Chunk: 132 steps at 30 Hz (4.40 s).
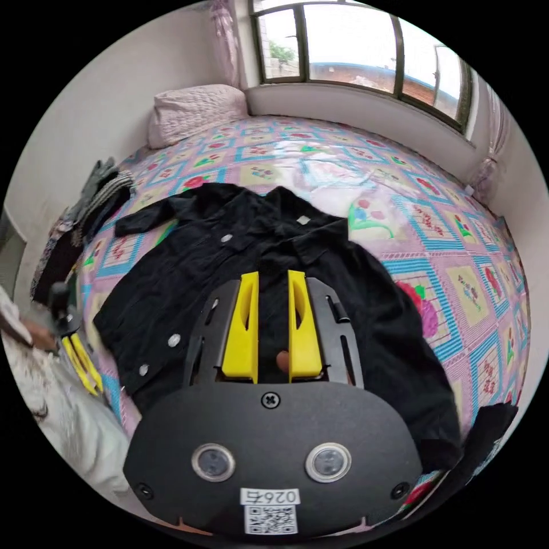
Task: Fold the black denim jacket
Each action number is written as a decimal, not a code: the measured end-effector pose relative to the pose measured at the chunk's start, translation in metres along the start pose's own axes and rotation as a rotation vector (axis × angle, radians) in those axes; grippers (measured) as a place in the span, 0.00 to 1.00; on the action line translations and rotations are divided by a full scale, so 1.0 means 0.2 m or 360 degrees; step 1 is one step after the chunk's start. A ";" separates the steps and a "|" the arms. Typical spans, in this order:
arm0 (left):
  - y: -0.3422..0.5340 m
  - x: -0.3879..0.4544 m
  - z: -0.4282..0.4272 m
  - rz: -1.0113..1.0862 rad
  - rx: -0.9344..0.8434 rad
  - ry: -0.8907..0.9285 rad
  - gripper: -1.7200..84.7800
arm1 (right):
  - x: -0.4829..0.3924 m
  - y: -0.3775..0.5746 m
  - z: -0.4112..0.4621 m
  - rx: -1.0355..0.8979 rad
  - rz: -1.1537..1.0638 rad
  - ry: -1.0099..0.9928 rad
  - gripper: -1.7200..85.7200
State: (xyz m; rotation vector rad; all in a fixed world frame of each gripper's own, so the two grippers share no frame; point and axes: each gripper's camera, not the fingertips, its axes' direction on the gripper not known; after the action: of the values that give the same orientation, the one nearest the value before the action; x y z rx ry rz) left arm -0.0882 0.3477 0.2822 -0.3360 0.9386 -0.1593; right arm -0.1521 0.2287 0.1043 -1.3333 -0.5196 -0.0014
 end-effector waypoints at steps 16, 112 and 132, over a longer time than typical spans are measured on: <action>0.38 0.04 -0.45 -0.0379 0.0221 -0.1200 0.22 | -1.46 1.00 0.39 -0.0348 -0.0667 0.0489 0.05; -1.03 -0.80 0.03 0.0131 0.0110 -0.1125 0.01 | -0.20 -0.74 0.71 -0.0132 0.0123 0.0206 0.01; -1.19 -1.21 0.13 0.0177 0.0272 -0.1001 0.01 | -0.31 -0.58 0.06 0.0039 0.0448 0.0158 0.01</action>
State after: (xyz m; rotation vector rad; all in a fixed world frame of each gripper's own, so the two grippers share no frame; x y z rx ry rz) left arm -0.2060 0.1976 0.5652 -0.1562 0.3161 -0.0249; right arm -0.2457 0.1925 0.1913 -1.3656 -0.2444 0.1689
